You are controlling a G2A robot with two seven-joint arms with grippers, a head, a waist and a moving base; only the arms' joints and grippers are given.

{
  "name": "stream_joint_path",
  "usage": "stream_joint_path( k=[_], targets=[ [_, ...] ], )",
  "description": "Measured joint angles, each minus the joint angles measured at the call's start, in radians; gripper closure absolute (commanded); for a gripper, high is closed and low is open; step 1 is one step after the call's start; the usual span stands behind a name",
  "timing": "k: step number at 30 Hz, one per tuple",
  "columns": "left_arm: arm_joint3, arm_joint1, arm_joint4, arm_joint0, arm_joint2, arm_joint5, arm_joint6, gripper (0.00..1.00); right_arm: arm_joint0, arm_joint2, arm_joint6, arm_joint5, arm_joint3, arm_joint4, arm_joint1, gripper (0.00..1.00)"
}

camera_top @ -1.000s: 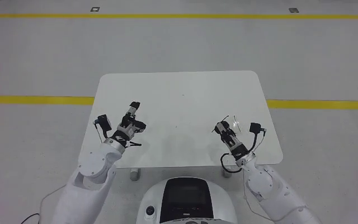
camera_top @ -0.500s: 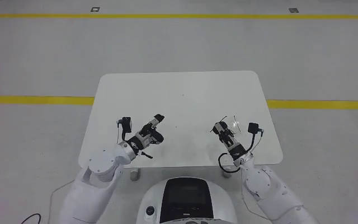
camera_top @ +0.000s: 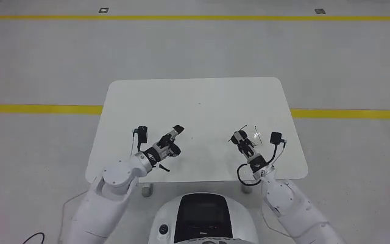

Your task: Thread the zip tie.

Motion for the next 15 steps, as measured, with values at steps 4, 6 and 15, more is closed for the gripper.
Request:
stream_joint_path(
  k=[4,6,15],
  targets=[
    [0.003,0.001,0.008,-0.021,0.054,-0.012,-0.087,0.0,0.012,-0.016,-0.013,-0.012,0.021,0.01,-0.012,1.0],
    [0.003,-0.001,0.02,-0.036,0.085,-0.007,-0.113,0.0,0.017,-0.024,-0.018,-0.014,0.033,0.014,-0.018,1.0],
    [0.006,-0.006,0.04,-0.059,0.141,0.008,-0.1,0.0,0.031,-0.039,0.039,-0.014,0.053,0.117,-0.031,1.0]
  ],
)
